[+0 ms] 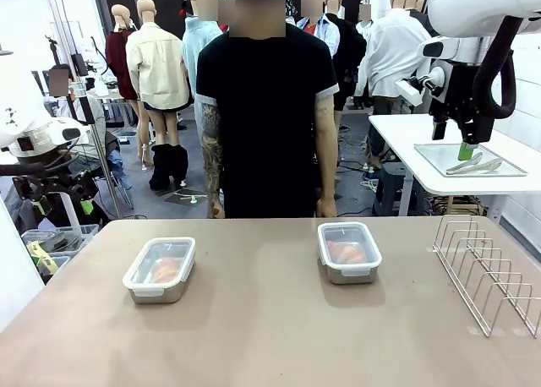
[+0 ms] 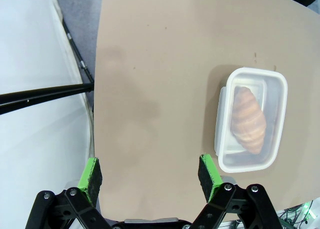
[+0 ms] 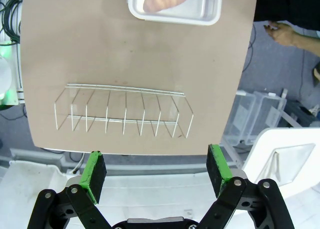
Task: Place the bread in airtight containers.
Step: Release when the human grabs the Airtight Container lid.
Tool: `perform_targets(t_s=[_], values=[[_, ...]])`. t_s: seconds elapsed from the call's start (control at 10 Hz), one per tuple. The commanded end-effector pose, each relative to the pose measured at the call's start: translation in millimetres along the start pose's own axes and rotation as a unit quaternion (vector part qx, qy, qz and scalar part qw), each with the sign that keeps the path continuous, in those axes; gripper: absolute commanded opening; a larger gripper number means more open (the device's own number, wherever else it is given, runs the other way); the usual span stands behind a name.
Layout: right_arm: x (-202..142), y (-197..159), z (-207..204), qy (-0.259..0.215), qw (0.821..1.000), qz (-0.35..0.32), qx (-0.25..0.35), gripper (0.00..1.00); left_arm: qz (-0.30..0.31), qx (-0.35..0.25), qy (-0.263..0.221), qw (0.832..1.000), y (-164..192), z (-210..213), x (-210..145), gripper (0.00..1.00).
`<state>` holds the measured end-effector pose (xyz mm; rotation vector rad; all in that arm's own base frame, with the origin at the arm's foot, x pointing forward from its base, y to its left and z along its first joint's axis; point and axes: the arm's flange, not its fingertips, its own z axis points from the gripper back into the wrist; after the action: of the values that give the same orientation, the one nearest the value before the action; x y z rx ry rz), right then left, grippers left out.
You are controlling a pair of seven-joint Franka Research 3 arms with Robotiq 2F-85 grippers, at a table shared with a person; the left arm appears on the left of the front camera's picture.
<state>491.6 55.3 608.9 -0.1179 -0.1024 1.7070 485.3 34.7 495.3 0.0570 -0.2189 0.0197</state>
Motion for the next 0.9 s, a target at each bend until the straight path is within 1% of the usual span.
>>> perform_targets(t_s=[0.0, 0.8], values=[[2.8, -1.9, 2.2, -0.01, 1.0, -0.007, 0.006, 1.0, -0.003, -0.001, -0.001, 1.0, 0.5, 0.8, -1.0, 1.0], [2.8, -1.9, 2.2, -0.01, 1.0, -0.007, 0.006, 1.0, -0.003, -0.001, -0.001, 1.0, 0.5, 0.8, -1.0, 1.0]])
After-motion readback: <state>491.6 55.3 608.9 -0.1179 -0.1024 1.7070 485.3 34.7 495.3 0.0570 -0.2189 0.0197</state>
